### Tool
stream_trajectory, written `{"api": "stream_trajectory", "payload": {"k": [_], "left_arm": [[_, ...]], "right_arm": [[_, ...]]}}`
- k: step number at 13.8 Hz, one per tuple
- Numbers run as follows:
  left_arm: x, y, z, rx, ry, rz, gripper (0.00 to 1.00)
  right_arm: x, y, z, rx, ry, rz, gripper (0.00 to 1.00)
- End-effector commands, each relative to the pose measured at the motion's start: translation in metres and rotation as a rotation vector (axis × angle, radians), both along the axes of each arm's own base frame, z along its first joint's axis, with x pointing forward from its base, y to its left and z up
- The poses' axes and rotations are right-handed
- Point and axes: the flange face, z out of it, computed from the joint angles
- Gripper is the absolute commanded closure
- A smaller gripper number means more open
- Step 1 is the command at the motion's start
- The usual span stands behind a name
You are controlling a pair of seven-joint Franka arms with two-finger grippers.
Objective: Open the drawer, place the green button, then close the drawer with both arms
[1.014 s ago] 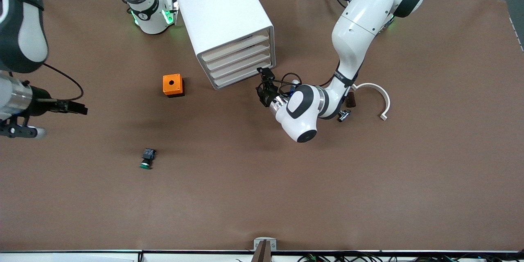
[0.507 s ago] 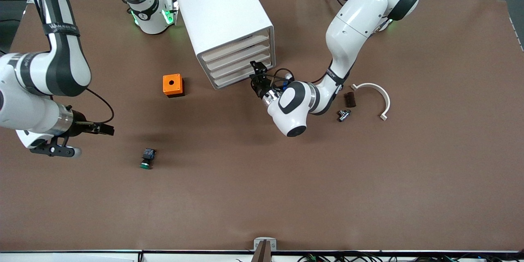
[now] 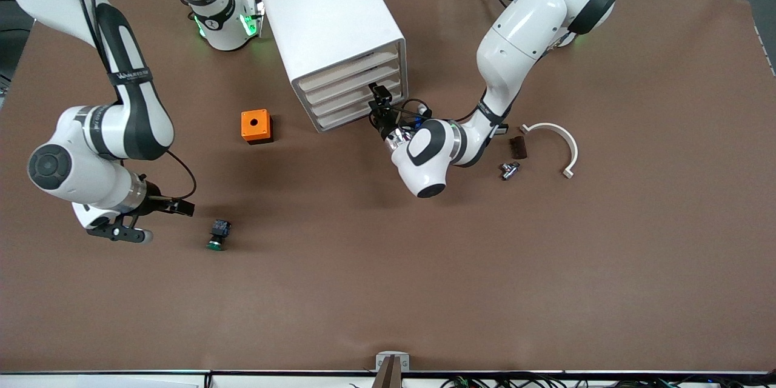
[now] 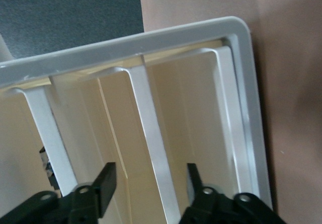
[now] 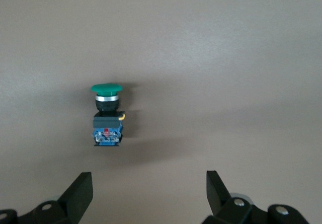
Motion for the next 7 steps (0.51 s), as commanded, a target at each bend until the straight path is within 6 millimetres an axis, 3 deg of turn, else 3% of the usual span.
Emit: {"api": "stream_trajectory", "payload": {"k": [1,5,7], "left_arm": [[-0.011,-0.005,-0.004,0.006,0.050,-0.005,0.48],[-0.020,-0.006,-0.010,0.016,0.064,-0.017,0.72],[-0.022,-0.005,-0.013,0.019,0.073,-0.021,0.74]], "right_arm": [[0.005,0.014,-0.010,-0.001,-0.023,-0.030,0.00],[0.016,0.024,-0.032,-0.001,-0.052,-0.017,0.00],[0.024,0.024,-0.045,-0.001,-0.046,-0.017,0.00]]}}
